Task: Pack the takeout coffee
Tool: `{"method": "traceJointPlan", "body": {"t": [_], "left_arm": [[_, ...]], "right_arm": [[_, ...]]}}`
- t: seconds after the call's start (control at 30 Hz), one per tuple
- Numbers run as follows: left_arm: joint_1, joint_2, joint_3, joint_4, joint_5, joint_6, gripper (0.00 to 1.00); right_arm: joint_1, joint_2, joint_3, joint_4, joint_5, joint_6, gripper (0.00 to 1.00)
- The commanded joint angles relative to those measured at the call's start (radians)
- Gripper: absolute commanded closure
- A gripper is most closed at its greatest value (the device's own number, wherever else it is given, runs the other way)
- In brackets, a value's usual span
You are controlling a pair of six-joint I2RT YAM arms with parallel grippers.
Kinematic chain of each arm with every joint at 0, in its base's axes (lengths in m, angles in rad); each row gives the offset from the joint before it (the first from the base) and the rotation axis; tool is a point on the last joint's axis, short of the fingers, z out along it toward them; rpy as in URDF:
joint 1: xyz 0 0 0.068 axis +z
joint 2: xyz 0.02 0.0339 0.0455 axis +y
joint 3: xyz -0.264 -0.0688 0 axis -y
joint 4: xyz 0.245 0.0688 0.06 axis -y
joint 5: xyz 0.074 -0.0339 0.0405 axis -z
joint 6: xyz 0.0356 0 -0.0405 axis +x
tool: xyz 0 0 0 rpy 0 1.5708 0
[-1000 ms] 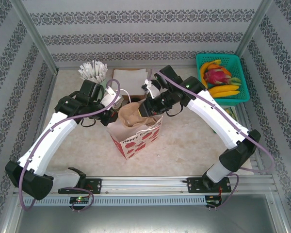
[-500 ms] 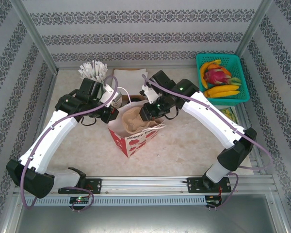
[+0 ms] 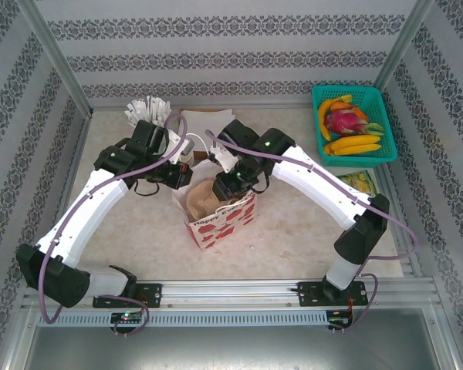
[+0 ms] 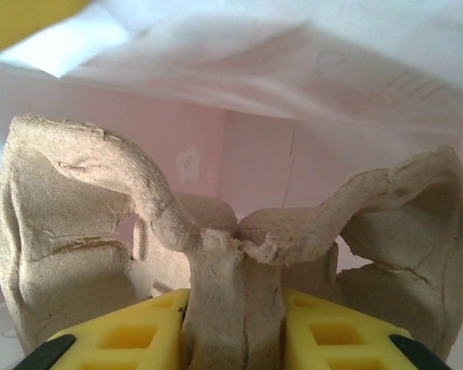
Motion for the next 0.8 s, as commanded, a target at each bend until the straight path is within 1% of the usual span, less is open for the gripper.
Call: {"method": "traceJointPlan", "body": {"t": [0.0,0.3,0.53,0.67,0.77], "left_arm": [[0.01,-0.002,0.041,0.021,-0.002,-0.041,0.99],[0.01,-0.004,0.06,0.018,0.003,-0.072,0.96],[0.009,-0.004,0.057,0.018,0.025,-0.068,0.95],[0.009,-0.02,0.038,0.028,0.08,-0.035,0.85],[0.009,-0.026,0.019,0.028,0.118,-0.01,0.8]], "right_arm": [[0.011,0.01,0.01,-0.058,0.026,-0.042,0.68],[0.044,0.022,-0.008,-0.096,0.008,-0.111,0.68],[0.048,0.073,0.02,-0.117,0.047,-0.063,0.68],[0.045,0.121,0.061,-0.135,0.083,0.0,0.68],[0.045,0.15,0.104,-0.137,0.083,0.043,0.7]]}}
